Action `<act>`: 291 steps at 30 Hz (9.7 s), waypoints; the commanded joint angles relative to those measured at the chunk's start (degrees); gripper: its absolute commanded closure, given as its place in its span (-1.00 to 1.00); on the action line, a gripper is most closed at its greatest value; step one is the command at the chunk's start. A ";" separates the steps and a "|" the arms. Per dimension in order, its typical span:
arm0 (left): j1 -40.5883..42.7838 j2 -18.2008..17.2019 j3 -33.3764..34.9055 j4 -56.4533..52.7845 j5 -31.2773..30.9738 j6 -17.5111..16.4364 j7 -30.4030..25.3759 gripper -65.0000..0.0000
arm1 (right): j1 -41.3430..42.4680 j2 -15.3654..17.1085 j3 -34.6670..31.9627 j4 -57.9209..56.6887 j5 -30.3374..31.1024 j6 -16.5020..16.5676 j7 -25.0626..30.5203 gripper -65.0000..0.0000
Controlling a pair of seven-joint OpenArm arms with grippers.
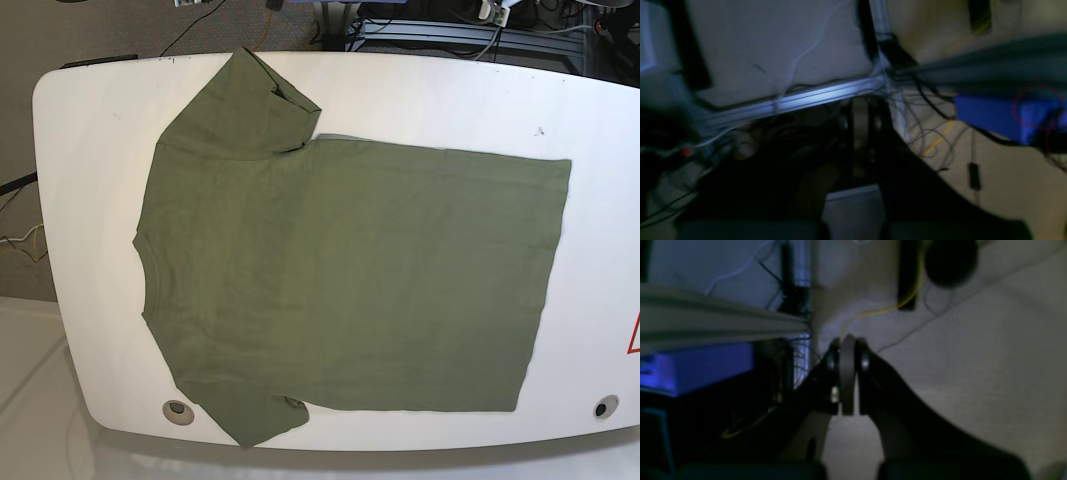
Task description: Fold the T-shirt properly
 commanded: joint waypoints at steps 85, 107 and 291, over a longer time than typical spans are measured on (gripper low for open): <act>-10.48 -2.95 -18.63 20.84 -15.58 -5.62 17.05 0.05 | 19.37 -3.30 9.99 26.94 21.57 6.23 -27.12 0.01; -10.72 -3.37 -22.30 20.62 -20.50 -7.74 12.04 0.05 | 23.10 -8.26 22.34 15.12 27.83 19.06 -32.28 -0.04; -43.38 -7.86 -26.33 -18.70 -32.41 -22.11 32.49 1.00 | 25.31 -7.48 18.82 10.39 34.21 20.89 -36.32 1.00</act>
